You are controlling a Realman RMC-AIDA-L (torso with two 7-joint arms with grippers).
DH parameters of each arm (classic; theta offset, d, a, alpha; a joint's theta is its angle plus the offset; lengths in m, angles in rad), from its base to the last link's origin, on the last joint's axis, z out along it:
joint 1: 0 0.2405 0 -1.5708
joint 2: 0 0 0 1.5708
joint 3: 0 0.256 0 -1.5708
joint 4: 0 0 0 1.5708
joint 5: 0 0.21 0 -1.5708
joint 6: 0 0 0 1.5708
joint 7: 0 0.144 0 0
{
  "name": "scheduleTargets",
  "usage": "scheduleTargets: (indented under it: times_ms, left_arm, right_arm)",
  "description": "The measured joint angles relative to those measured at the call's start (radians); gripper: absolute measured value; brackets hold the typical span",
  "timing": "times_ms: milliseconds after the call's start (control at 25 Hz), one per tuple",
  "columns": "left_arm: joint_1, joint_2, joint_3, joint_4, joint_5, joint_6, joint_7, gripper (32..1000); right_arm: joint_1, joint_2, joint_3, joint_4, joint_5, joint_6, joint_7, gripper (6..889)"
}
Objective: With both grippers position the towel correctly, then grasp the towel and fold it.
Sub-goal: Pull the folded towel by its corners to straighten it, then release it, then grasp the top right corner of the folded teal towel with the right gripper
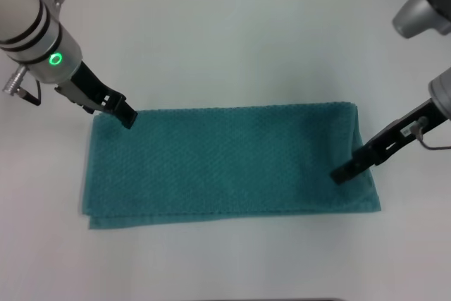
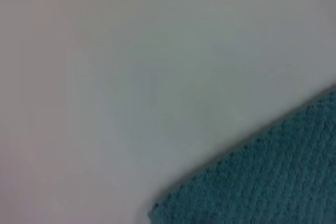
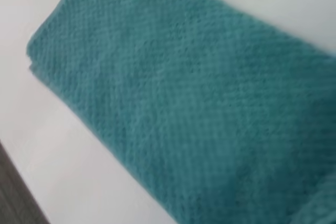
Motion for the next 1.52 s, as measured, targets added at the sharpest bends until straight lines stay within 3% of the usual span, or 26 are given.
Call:
scheduleTargets:
  times_ms: [160,360,600,1040,1520]
  left_arm:
    - [0.042,-0.0016,0.002,0.089,0.000,0.062,-0.001,654]
    - [0.104,-0.0045,0.012,0.221,-0.030,0.141,0.006,873]
    - [0.156,-0.0028,0.013,0.305,-0.061,0.220,0.030,876]
    - [0.167,-0.0029,0.107,0.324,-0.086,0.228,0.041,876]
    - [0.167,-0.0015,0.113,0.323,-0.082,0.225,0.043,876]
  right_arm:
    - [-0.020,-0.004,0.024,-0.072,-0.001,0.016,0.032,765]
    - [-0.040,-0.019,0.044,-0.108,-0.007,-0.003,0.108,842]
    - [-0.044,-0.034,0.044,-0.116,-0.057,-0.056,0.205,852]
    - [-0.033,-0.028,0.033,-0.102,-0.092,-0.126,0.290,852]
    - [0.011,-0.026,0.031,0.021,-0.126,-0.223,0.317,849]
